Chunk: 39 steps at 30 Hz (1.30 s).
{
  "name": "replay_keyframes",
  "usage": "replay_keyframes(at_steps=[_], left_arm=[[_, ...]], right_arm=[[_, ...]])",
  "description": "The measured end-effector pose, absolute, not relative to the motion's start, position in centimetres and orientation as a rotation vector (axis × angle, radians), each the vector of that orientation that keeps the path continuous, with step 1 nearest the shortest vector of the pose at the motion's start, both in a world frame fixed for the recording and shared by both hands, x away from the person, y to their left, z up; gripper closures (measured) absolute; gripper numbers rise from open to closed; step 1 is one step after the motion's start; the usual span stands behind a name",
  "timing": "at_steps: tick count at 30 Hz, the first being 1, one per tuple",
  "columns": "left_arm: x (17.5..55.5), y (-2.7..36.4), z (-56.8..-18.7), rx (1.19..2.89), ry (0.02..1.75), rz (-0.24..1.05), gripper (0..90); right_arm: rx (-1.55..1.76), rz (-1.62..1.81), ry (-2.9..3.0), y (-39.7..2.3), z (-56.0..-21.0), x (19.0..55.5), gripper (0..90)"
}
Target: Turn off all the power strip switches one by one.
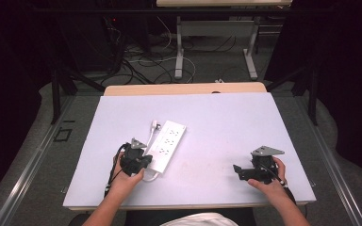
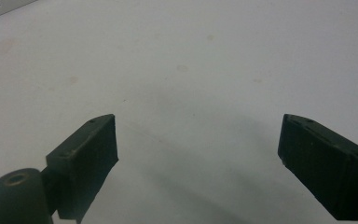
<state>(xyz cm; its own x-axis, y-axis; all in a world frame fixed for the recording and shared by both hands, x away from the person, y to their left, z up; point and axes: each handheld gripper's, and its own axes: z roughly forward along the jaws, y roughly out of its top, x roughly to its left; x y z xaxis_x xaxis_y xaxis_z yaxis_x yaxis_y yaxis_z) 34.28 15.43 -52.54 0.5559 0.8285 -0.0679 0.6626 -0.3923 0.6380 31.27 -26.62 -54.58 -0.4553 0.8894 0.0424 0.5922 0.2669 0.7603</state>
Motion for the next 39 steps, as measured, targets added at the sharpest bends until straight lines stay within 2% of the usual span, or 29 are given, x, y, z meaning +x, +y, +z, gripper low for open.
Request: replay_keyframes(at_steps=[39], left_arm=[[38.3,14.3,-50.5,2.1,1.238,0.318,90.0]], right_arm=[[1.376,1.031,2.131,-26.7,-54.7,31.3,12.6]])
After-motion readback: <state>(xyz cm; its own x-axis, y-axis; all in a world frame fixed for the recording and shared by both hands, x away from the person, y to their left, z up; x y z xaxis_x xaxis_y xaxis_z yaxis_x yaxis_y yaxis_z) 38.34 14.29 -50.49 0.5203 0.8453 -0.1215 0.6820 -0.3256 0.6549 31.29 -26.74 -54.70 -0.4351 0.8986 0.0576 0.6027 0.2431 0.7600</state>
